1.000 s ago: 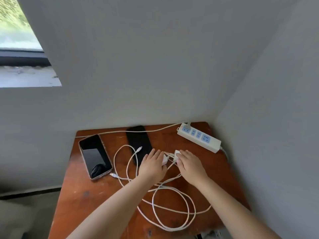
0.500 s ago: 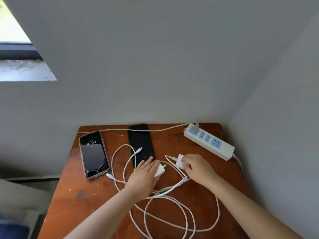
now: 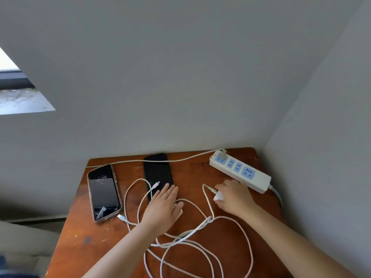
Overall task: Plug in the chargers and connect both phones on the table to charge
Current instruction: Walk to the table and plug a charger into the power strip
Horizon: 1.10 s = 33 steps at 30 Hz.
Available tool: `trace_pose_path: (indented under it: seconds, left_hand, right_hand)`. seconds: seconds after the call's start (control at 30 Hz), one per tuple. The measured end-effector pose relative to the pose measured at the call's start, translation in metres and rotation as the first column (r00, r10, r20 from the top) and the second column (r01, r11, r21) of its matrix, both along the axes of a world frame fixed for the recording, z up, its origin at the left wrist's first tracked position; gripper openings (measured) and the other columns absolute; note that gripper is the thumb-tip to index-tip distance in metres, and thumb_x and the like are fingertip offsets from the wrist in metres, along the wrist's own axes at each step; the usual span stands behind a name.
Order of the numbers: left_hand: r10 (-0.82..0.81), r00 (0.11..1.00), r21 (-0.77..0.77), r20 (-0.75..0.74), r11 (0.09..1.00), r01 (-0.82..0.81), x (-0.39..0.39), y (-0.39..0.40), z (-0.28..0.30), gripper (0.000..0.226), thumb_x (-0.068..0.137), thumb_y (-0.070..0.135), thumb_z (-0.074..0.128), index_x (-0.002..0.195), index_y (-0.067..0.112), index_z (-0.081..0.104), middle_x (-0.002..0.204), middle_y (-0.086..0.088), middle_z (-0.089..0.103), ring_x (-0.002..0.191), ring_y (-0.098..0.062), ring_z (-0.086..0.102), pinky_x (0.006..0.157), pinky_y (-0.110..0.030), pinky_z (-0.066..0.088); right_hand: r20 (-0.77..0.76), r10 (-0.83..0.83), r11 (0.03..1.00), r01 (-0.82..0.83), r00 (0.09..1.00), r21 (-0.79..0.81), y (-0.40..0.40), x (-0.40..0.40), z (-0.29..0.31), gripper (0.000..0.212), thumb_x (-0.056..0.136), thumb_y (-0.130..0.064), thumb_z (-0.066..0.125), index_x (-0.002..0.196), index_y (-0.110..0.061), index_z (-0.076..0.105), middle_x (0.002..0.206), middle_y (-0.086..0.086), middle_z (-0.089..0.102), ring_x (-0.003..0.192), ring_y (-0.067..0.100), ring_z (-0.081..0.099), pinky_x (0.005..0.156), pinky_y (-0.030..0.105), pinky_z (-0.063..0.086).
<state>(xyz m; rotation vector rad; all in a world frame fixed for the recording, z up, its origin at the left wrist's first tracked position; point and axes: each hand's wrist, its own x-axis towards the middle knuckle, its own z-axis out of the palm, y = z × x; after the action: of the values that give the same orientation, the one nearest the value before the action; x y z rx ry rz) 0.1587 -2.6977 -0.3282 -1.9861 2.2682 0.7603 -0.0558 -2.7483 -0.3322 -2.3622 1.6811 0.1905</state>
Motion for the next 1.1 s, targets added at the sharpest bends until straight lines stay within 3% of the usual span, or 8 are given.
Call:
trace_pose_path:
  seconds: [0.23, 0.33, 0.4, 0.5, 0.6, 0.8, 0.97, 1.1]
  left_hand:
    - [-0.071, 0.992, 0.044, 0.107, 0.997, 0.067, -0.035, -0.035, -0.002, 0.054, 0.096, 0.039, 0.02, 0.142, 0.014, 0.007, 0.154, -0.004, 0.008, 0.141, -0.018, -0.003, 0.114, -0.034, 0.0]
    - [-0.087, 0.99, 0.045, 0.112, 0.996, 0.082, -0.045, -0.045, -0.005, 0.054, 0.096, 0.04, 0.021, 0.142, 0.013, 0.009, 0.154, -0.005, 0.009, 0.141, -0.019, -0.001, 0.114, -0.035, 0.001]
    - [-0.101, 0.988, 0.046, 0.114, 0.994, 0.096, -0.048, -0.049, -0.008, 0.054, 0.096, 0.04, 0.021, 0.142, 0.013, 0.009, 0.154, -0.005, 0.01, 0.141, -0.019, 0.0, 0.114, -0.035, 0.002]
    - [-0.122, 0.985, 0.07, 0.12, 0.991, 0.114, -0.049, -0.054, -0.012, 0.054, 0.096, 0.04, 0.021, 0.142, 0.013, 0.008, 0.154, -0.006, 0.009, 0.141, -0.02, -0.001, 0.114, -0.036, 0.002]
    - [-0.125, 0.982, 0.079, 0.139, 0.99, 0.115, -0.051, -0.059, -0.014, 0.055, 0.096, 0.04, 0.021, 0.142, 0.013, 0.006, 0.154, -0.005, 0.005, 0.141, -0.02, -0.002, 0.114, -0.036, 0.001]
    - [-0.17, 0.964, 0.141, 0.203, 0.98, 0.143, -0.057, -0.06, -0.021, 0.066, 0.094, 0.043, 0.028, 0.141, 0.012, -0.007, 0.154, -0.008, -0.01, 0.14, -0.022, -0.01, 0.114, -0.038, 0.001]
    - [-0.181, 0.961, 0.152, 0.209, 0.977, 0.151, -0.058, -0.061, -0.024, 0.069, 0.093, 0.044, 0.029, 0.14, 0.011, -0.01, 0.153, -0.009, -0.014, 0.14, -0.023, -0.013, 0.114, -0.038, -0.001]
    - [-0.183, 0.963, 0.159, 0.199, 0.976, 0.152, -0.057, -0.061, -0.023, 0.069, 0.093, 0.044, 0.029, 0.14, 0.011, -0.01, 0.153, -0.009, -0.015, 0.14, -0.023, -0.013, 0.114, -0.038, -0.001]
  right_hand:
    - [0.074, -0.084, 0.996, 0.085, 0.994, -0.023, 0.003, -0.007, 0.004, 0.036, 0.08, -0.037, 0.062, 0.108, -0.016, 0.058, 0.109, 0.005, 0.06, 0.103, 0.021, 0.052, 0.083, 0.03, 0.044]
    - [0.279, -0.157, 0.985, 0.171, 0.947, -0.025, -0.001, -0.02, 0.015, 0.034, 0.078, -0.026, 0.066, 0.109, -0.014, 0.056, 0.109, 0.005, 0.061, 0.103, 0.022, 0.056, 0.079, 0.028, 0.044]
    - [0.485, -0.205, 0.972, 0.235, 0.85, -0.003, -0.007, -0.036, 0.025, 0.044, 0.076, -0.015, 0.069, 0.116, -0.011, 0.053, 0.116, 0.009, 0.057, 0.107, 0.022, 0.054, 0.085, 0.028, 0.044]
    - [0.64, -0.212, 0.949, 0.312, 0.739, -0.047, -0.02, -0.056, 0.042, 0.04, 0.072, -0.002, 0.073, 0.109, -0.005, 0.059, 0.113, 0.013, 0.059, 0.097, 0.016, 0.054, 0.079, 0.013, 0.039]
    - [0.633, -0.245, 0.934, 0.354, 0.734, -0.048, -0.037, -0.063, 0.046, 0.031, 0.07, 0.001, 0.074, 0.099, 0.0, 0.063, 0.107, 0.017, 0.063, 0.091, 0.017, 0.054, 0.07, 0.0, 0.035]
    - [0.539, -0.301, 0.94, 0.339, 0.786, 0.03, -0.063, -0.062, 0.051, 0.031, 0.072, -0.003, 0.074, 0.101, -0.005, 0.063, 0.109, 0.015, 0.064, 0.085, 0.014, 0.052, 0.075, 0.021, 0.039]
    - [0.465, -0.305, 0.951, 0.296, 0.831, 0.094, -0.074, -0.059, 0.058, 0.034, 0.072, -0.005, 0.074, 0.104, -0.005, 0.063, 0.109, 0.015, 0.063, 0.083, 0.014, 0.051, 0.073, 0.023, 0.04]
    - [0.461, -0.325, 0.944, 0.311, 0.826, 0.107, -0.076, -0.056, 0.058, 0.034, 0.072, -0.008, 0.075, 0.104, -0.005, 0.063, 0.109, 0.014, 0.064, 0.082, 0.014, 0.053, 0.068, 0.018, 0.04]
